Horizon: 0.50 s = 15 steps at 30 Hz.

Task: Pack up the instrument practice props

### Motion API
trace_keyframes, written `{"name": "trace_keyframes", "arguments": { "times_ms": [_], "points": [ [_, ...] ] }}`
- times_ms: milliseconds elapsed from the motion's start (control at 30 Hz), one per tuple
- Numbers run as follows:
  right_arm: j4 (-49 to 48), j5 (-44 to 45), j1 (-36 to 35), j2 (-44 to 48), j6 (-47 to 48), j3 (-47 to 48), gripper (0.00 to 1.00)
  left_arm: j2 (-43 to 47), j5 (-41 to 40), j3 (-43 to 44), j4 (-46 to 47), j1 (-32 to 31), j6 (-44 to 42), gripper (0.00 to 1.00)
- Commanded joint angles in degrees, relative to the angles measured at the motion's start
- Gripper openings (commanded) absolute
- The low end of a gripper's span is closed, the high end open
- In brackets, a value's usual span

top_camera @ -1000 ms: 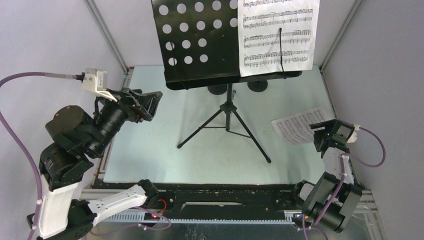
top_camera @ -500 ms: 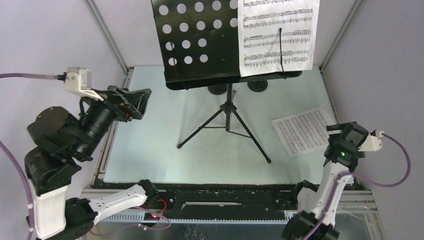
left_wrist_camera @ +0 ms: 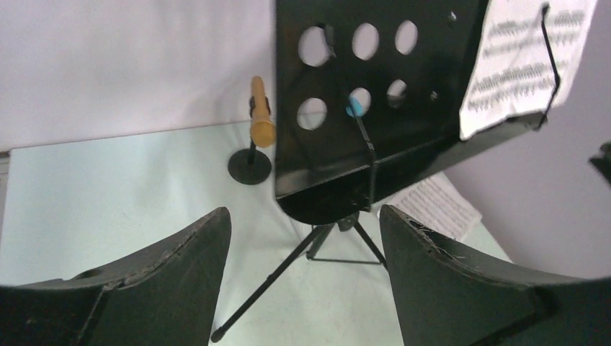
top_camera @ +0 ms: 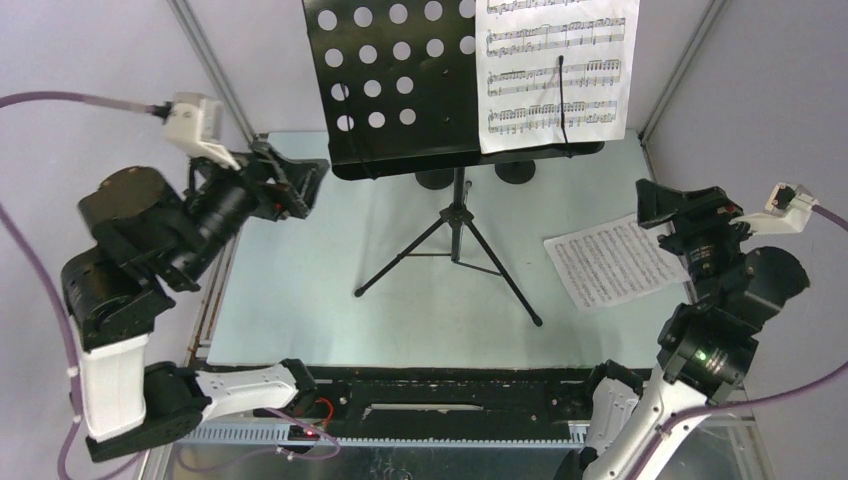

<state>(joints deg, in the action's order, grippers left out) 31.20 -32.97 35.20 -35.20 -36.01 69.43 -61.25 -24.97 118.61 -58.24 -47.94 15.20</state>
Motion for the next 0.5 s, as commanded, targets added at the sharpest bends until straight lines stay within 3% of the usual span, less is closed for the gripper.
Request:
{"name": "trace_keyframes", "arguments": {
  "times_ms": [0,100,200,467],
  "points": [
    [1.6,-12.3,-3.4,-1.4,3.1,9.7,0.88,-4.1,-8.3,5.7,-1.6,-9.8,-4.5,0.82],
    [0.2,-16.6,-4.6,-3.0,2.1,16.3,0.88,-9.4,-16.1,11.4,-1.7,-19.6,-8.1,0.83],
    [0.2,-19.5,-6.2,-6.3,1.8,22.2,0.88,-15.1,-17.7,19.3,-1.5,-25.0,-9.7,0.84],
    [2.7,-20.9,-7.4,-18.6,-0.9,32.7,0.79,-22.0,-9.3,22.6,6.8,-25.9,-10.1,0.85]
  ]
}}
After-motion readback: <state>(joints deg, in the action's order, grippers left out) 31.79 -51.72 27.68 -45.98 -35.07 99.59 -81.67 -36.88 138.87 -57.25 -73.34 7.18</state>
